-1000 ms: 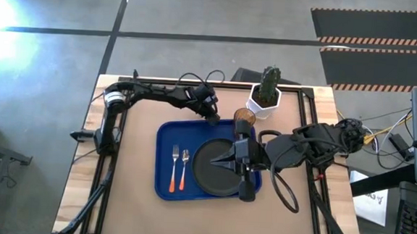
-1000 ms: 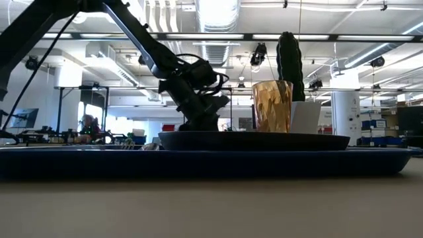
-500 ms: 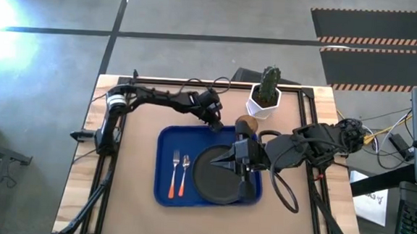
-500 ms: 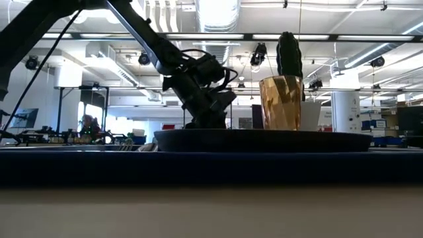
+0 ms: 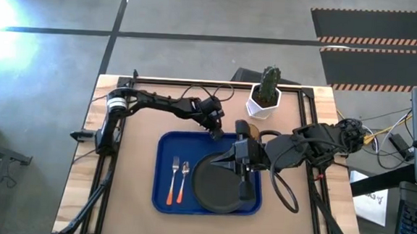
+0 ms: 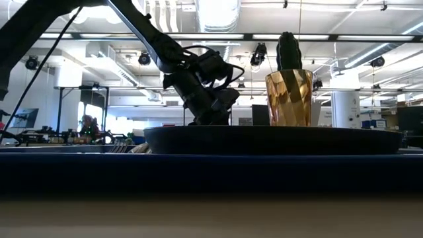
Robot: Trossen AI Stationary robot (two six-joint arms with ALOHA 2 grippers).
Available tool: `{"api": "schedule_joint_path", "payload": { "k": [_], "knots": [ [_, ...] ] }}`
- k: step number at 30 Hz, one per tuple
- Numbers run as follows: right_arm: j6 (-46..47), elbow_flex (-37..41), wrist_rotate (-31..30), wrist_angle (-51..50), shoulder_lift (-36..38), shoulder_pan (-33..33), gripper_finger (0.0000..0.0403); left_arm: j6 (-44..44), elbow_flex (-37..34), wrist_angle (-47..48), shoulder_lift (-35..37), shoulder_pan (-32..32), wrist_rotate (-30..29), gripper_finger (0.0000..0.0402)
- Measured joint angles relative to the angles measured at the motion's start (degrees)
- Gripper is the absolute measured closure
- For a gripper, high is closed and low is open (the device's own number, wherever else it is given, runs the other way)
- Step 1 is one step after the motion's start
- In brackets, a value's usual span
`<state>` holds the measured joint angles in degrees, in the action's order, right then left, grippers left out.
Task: Pick and place plate/cup/fork/spoon on tray
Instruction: Adjust the blue tray, then return to Home Position
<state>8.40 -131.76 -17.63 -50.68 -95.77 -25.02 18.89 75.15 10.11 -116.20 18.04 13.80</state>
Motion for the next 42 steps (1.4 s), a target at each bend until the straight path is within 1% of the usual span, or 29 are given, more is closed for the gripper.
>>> {"api": "schedule_joint_path", "payload": {
  "k": [4,7,10,14,16,20,21,25,27,29,31,34,36,38,40,42],
  "knots": [
    [0.1,0.0,0.0,0.0,0.0,0.0,0.0394,-0.9,-0.1,0.5,0.4,0.2,-0.3,0.0402],
    [-0.1,0.1,0.0,-0.1,0.0,0.0,0.0394,-2.2,0.0,2.4,2.6,0.3,-0.3,0.0402],
    [-1.7,0.1,0.0,-0.8,0.0,0.0,0.0394,-4.2,0.0,3.7,7.8,-0.2,-0.4,0.0402],
    [-2.5,0.1,-0.3,-3.3,0.2,0.0,0.0394,-8.3,-0.5,7.2,18.7,-1.4,-1.4,0.0402],
    [-2.8,0.1,-0.5,-4.1,0.4,0.2,0.0394,-10.1,-0.5,9.7,25.2,-2.6,-4.6,0.0402],
    [-4.6,0.1,-0.5,-4.9,1.4,0.3,0.0394,-14.3,-0.5,15.5,39.7,-7.0,-15.7,0.0402],
    [-5.1,0.1,-0.5,-4.9,1.7,0.3,0.0394,-14.7,-0.5,16.9,43.2,-8.4,-17.6,0.0402],
    [-6.1,0.1,-0.6,-4.9,3.5,0.3,0.0394,-14.3,-0.5,21.3,55.6,-13.7,-24.1,0.0402],
    [-6.1,0.1,-0.8,-4.7,4.5,0.3,0.0394,-13.3,-0.5,23.2,60.5,-16.2,-27.3,0.0402],
    [-7.1,0.1,-1.4,-4.3,5.2,0.3,0.0394,-12.7,-0.5,25.2,64.3,-18.2,-29.0,0.0402],
    [-9.7,0.1,-1.5,-4.5,5.8,0.3,0.0394,-10.9,-0.5,27.2,67.4,-19.8,-29.1,0.0402],
    [-11.0,0.1,-2.0,-4.6,6.6,0.3,0.0394,-7.6,-1.0,28.0,70.8,-21.5,-28.9,0.0402],
    [-10.5,0.1,-2.5,-4.8,7.4,0.3,0.0394,-5.7,-1.8,28.3,72.5,-22.3,-26.4,0.0402],
    [-8.9,0.1,-4.2,-5.2,8.2,0.3,0.0394,-2.3,-3.0,28.3,74.0,-22.5,-24.3,0.0402],
    [-9.0,0.1,-4.8,-7.3,9.3,0.2,0.0394,1.8,-4.5,28.3,75.4,-22.5,-23.8,0.0402],
    [-8.1,0.1,-4.7,-10.3,10.4,0.2,0.0394,3.5,-5.8,28.7,76.6,-22.4,-21.0,0.0402]
  ]
}}
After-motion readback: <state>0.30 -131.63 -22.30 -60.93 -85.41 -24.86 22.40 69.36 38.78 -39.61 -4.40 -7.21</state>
